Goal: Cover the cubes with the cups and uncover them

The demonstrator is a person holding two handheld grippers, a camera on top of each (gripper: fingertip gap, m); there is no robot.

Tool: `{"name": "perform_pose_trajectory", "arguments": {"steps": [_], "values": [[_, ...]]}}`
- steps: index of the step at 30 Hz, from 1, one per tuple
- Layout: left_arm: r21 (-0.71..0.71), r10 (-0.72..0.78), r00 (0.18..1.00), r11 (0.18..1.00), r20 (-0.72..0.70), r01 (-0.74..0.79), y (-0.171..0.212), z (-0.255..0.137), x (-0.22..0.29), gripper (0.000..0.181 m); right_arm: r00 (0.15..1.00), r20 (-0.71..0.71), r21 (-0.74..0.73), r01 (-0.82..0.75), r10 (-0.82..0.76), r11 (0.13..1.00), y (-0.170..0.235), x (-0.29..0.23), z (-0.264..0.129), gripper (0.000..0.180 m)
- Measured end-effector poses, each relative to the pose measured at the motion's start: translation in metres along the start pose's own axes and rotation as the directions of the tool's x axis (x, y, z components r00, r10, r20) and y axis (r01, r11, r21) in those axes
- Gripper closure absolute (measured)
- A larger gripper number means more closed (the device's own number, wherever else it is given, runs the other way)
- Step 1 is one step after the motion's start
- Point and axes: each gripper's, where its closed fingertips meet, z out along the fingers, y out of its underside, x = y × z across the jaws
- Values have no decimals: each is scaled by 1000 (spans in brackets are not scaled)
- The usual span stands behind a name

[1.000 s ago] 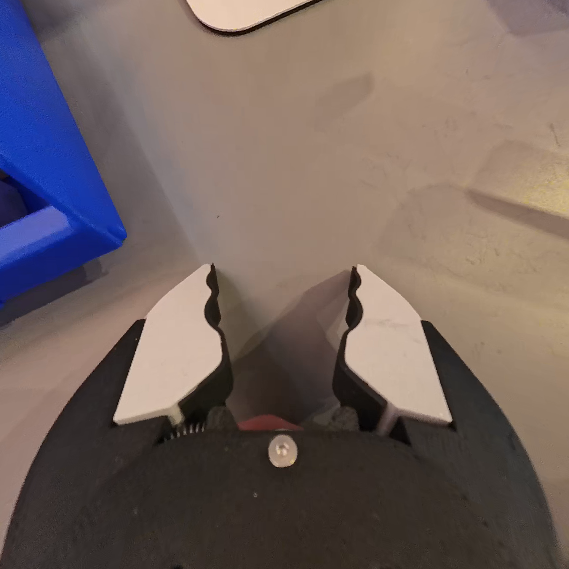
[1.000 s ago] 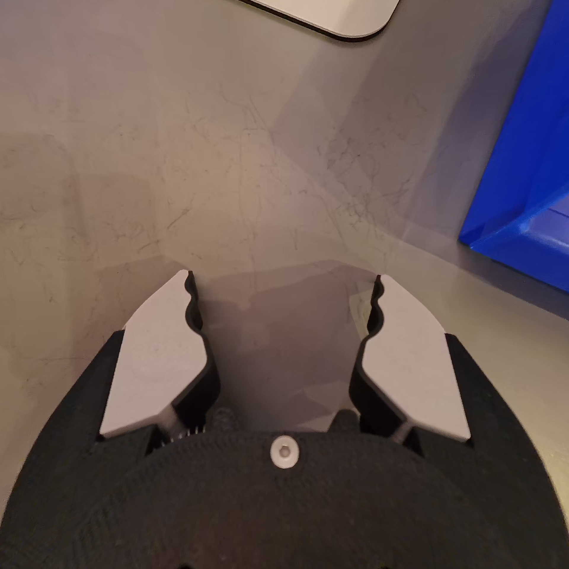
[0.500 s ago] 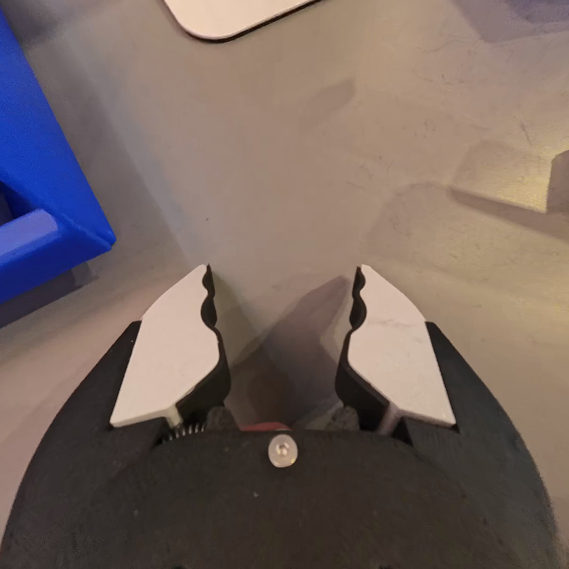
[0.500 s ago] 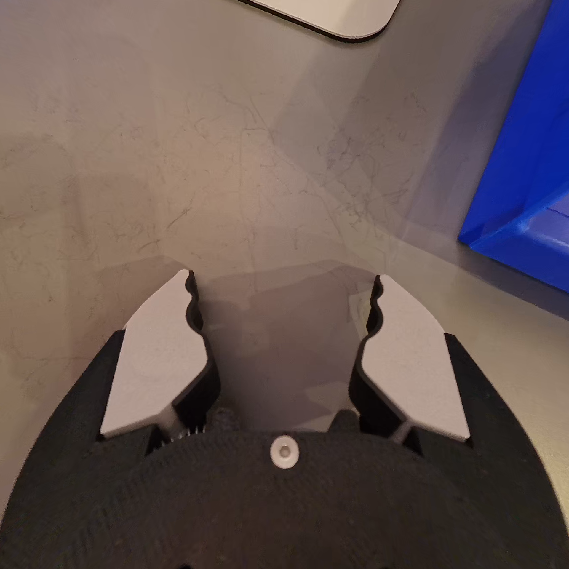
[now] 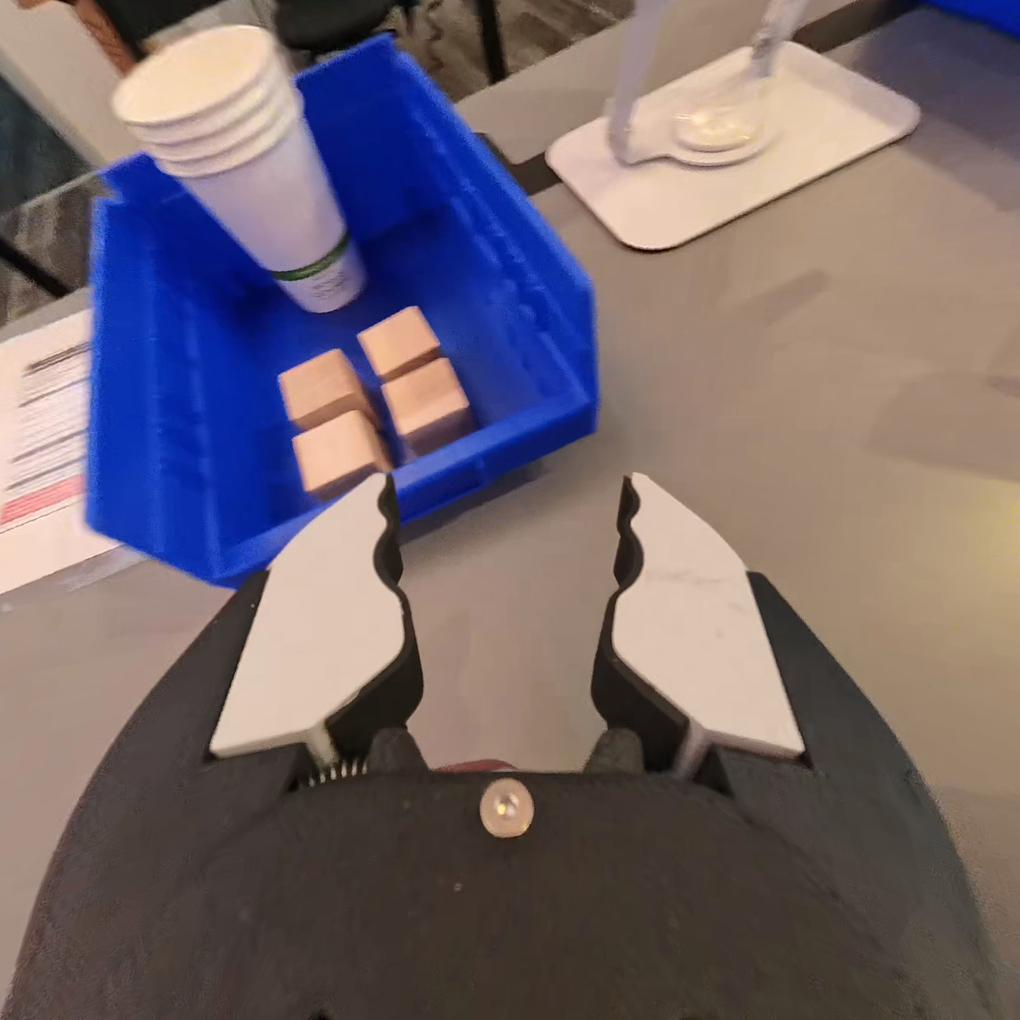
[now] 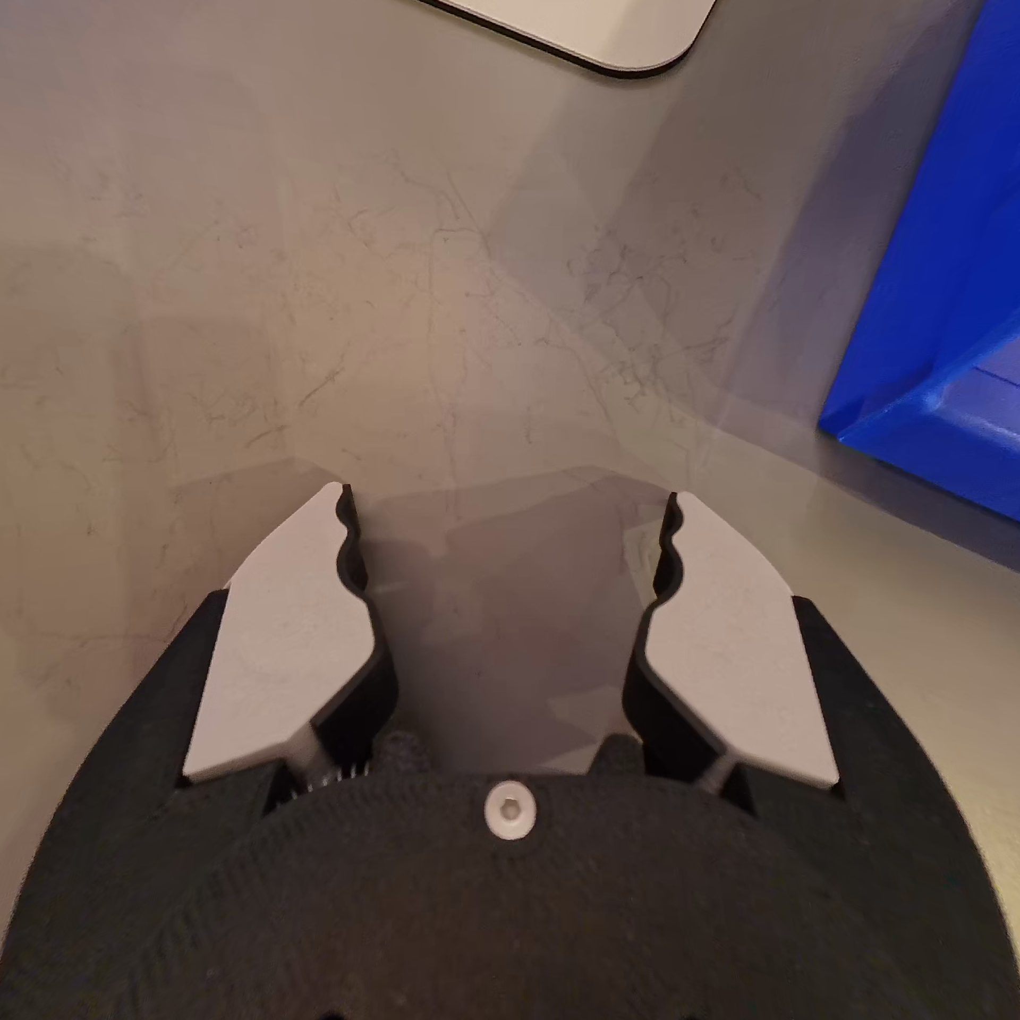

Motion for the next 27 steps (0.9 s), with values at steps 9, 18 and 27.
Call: {"name": "perform_pose_trajectory", "arguments": {"steps": [9, 18, 27], "values": [[-3, -135, 980, 991, 147, 137, -25, 22, -81, 114, 1000, -1, 1, -1, 1, 1000, 0, 0, 0, 75], [-243, -218, 969, 940, 115, 240, -18, 94, -106, 117, 1000, -2, 2, -2, 2, 1000, 0, 0, 0, 77], [-421, -244, 961, 864, 130, 276, 3, 119, -117, 109, 1000, -3, 3, -3, 3, 1000, 0, 0, -1, 77]]}}
